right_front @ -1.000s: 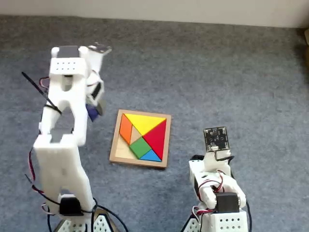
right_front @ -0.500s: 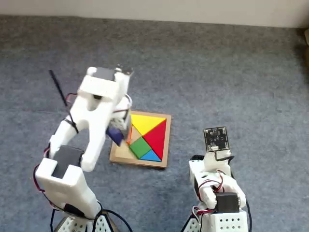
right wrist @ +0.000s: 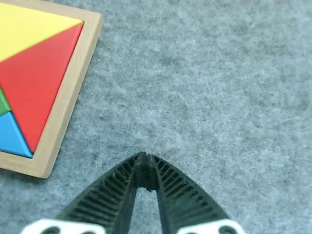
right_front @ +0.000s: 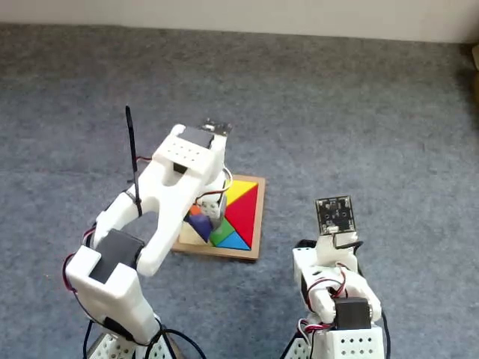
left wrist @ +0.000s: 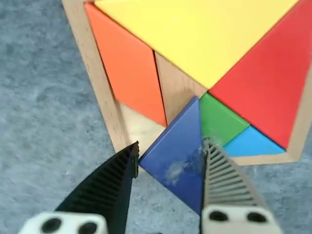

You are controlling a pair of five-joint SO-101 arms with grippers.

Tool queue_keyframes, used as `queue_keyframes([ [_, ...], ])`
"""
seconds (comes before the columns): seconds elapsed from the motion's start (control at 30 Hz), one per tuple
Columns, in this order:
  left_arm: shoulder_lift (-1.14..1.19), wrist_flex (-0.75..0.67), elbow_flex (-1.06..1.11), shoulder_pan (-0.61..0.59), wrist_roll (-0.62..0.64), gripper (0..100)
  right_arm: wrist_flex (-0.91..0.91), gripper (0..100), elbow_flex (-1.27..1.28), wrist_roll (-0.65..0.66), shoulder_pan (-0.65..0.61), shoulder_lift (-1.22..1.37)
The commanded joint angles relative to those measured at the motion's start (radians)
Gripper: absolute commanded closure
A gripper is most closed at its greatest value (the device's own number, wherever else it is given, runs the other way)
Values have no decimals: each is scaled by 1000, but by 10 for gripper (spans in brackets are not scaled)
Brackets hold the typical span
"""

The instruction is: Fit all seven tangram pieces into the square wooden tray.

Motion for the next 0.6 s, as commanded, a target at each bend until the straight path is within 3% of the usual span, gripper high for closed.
queue_keyframes([
  [0.0,-58,-31,8,19,9,929,5,993,107,-5,12,-12],
  [0.17,-51,-35,2,15,9,920,5,993,107,-5,12,-12],
  [0.4,-54,-38,7,10,63,763,5,993,107,-5,12,-12],
  [0.57,-61,-38,-1,15,75,749,5,993,107,-5,12,-12],
])
